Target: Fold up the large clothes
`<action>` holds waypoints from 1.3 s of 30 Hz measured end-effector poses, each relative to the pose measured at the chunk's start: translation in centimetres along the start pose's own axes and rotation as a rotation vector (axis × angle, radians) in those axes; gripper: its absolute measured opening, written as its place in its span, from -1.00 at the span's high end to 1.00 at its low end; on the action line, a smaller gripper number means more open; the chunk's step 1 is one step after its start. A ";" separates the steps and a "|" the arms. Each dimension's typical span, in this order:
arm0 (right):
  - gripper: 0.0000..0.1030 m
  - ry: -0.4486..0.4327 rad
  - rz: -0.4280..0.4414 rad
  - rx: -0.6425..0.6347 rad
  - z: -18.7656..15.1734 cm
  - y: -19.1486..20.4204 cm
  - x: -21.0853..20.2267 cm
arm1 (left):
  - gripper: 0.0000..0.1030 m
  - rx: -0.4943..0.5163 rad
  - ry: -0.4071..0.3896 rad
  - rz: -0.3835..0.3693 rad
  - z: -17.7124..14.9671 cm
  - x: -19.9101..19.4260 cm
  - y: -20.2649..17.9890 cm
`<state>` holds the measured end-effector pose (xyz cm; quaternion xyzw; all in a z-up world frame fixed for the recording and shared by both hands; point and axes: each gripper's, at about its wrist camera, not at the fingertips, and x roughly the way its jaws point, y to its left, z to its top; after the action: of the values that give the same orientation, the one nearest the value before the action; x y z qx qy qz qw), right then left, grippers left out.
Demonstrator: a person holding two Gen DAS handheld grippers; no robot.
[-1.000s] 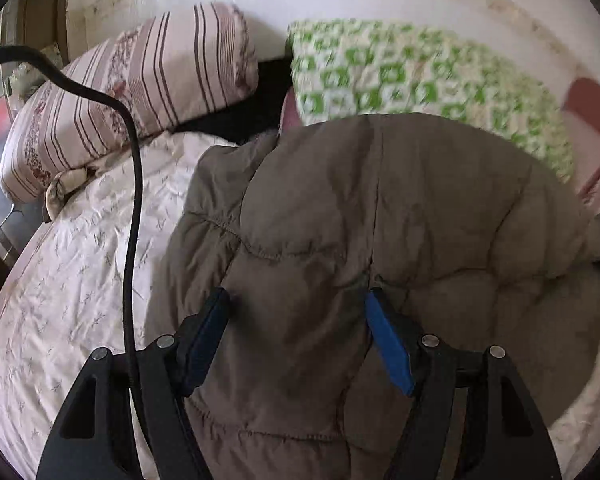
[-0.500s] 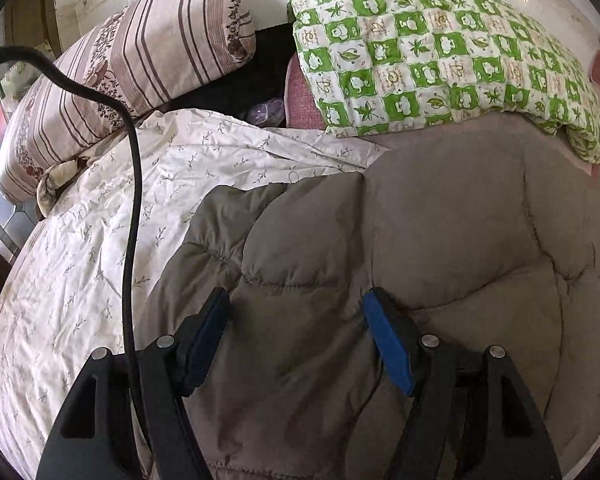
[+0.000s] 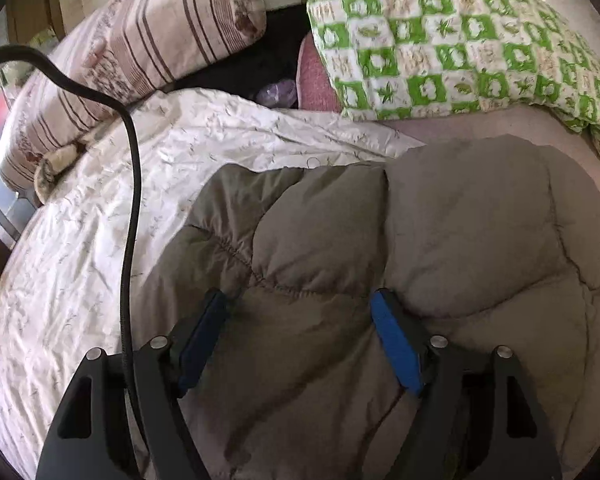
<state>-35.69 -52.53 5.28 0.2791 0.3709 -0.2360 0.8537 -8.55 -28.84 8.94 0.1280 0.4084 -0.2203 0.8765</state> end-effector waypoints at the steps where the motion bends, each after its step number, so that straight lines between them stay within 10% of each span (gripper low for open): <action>1: -0.25 -0.017 -0.006 -0.006 -0.3 0.3 -1.0 | -0.44 0.000 -0.017 -0.011 -0.4 -0.9 0.1; 10: -0.27 -0.188 0.069 -0.073 -9.5 3.4 -11.8 | -0.44 0.001 -0.141 -0.126 -8.5 -11.3 1.7; 14: -0.27 -0.249 0.021 -0.143 -12.9 4.9 -12.0 | -0.45 0.041 -0.180 -0.054 -11.7 -12.2 1.9; 29: -0.32 -0.129 0.013 -0.156 -13.0 5.9 -4.8 | -0.49 -0.024 -0.129 -0.040 -12.4 -6.6 3.0; 39: -0.25 -0.286 0.082 -0.259 -14.0 10.2 -9.1 | -0.48 -0.036 -0.226 -0.019 -12.5 -9.3 1.9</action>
<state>-42.06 -34.15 7.39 0.1454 0.2615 -0.1887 0.9353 -21.20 -19.49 8.28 0.0828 0.3120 -0.2343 0.9170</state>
